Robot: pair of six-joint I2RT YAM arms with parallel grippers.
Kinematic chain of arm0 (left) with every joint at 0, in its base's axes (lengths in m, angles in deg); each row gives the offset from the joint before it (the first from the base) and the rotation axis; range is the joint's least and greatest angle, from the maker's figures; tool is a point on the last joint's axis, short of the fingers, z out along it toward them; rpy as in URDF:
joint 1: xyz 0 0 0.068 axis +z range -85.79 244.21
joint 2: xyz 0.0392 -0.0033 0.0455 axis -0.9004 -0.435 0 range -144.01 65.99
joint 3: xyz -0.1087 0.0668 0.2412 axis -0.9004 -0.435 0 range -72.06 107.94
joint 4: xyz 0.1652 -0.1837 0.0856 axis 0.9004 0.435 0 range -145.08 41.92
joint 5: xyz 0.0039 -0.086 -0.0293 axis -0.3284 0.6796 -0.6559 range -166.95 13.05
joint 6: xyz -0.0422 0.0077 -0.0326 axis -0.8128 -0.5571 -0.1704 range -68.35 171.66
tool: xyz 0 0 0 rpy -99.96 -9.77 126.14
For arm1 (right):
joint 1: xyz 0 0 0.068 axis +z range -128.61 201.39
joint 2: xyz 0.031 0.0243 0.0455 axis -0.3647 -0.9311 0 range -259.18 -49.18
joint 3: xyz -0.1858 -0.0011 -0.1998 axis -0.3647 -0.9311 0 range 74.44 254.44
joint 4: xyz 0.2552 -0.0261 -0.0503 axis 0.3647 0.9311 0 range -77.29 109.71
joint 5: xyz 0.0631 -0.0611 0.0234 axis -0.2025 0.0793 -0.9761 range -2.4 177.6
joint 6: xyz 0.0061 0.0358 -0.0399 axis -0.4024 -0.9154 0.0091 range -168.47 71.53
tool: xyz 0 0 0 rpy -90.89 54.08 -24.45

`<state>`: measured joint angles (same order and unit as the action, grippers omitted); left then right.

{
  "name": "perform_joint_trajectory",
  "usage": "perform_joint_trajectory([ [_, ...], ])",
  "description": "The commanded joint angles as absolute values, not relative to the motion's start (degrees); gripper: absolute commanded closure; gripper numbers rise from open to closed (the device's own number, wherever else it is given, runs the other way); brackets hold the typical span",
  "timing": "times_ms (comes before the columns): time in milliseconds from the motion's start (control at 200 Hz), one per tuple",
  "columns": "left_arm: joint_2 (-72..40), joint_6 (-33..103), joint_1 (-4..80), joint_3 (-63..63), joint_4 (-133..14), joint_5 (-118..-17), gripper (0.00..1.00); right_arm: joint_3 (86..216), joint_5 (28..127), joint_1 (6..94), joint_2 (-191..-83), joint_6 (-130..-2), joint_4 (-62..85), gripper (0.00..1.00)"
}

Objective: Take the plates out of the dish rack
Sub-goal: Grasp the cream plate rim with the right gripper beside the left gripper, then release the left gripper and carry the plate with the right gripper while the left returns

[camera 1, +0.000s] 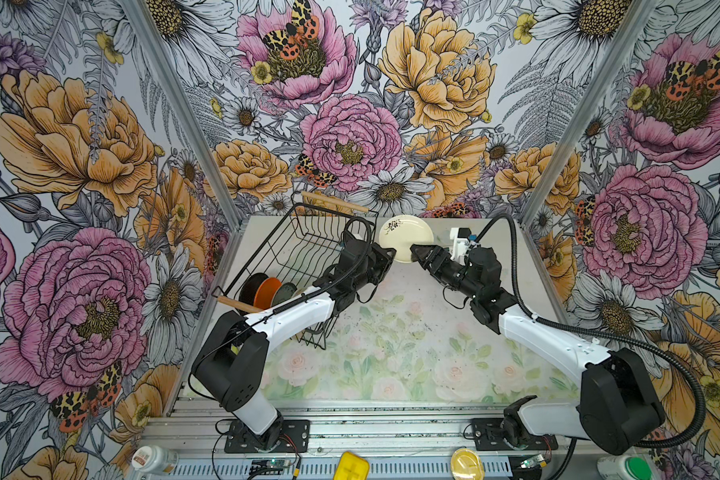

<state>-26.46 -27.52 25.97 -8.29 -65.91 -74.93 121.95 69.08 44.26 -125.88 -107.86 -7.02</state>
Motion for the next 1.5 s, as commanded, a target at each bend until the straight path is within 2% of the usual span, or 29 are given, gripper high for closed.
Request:
perform_joint_trajectory([
  [0,-27.25,-28.66,25.98,-6.82,-69.33,-72.32,1.00,123.57,70.85,44.51,-126.44,-108.62,-10.55,0.34],
  [175,-28.33,-29.01,26.18,-6.09,-69.85,-70.61,1.00,123.86,71.85,44.51,-127.17,-108.50,-12.78,0.51],
  [335,-29.97,-29.19,26.30,-4.92,-70.20,-68.66,1.00,124.30,71.52,44.51,-128.61,-108.97,-14.47,0.61],
  [731,-32.00,-30.85,26.73,-4.91,-72.46,-65.52,1.00,123.49,72.05,44.51,-129.22,-108.53,-17.00,0.74],
  [901,-33.65,-31.53,26.78,-4.12,-73.33,-63.53,1.00,123.46,72.29,44.48,-129.51,-108.64,-17.02,0.92],
  [1011,-33.99,-31.24,26.70,-4.16,-74.13,-63.42,0.87,123.58,72.39,44.42,-129.22,-108.35,-16.32,0.93],
  [1126,-33.14,-30.34,26.77,-4.68,-74.94,-63.76,0.64,124.44,72.66,44.42,-128.22,-106.12,-13.84,0.94],
  [1186,-32.10,-29.04,26.81,-4.90,-74.98,-64.24,0.56,125.46,73.28,44.20,-127.42,-103.43,-10.90,0.95],
  [1356,-27.83,-23.41,27.13,-4.16,-69.53,-65.89,0.45,128.07,75.92,41.62,-124.90,-95.08,-2.80,0.98],
  [1496,-25.41,-20.05,27.52,-3.75,-64.53,-66.36,0.43,129.87,75.19,38.10,-123.73,-91.33,-0.58,1.00],
])
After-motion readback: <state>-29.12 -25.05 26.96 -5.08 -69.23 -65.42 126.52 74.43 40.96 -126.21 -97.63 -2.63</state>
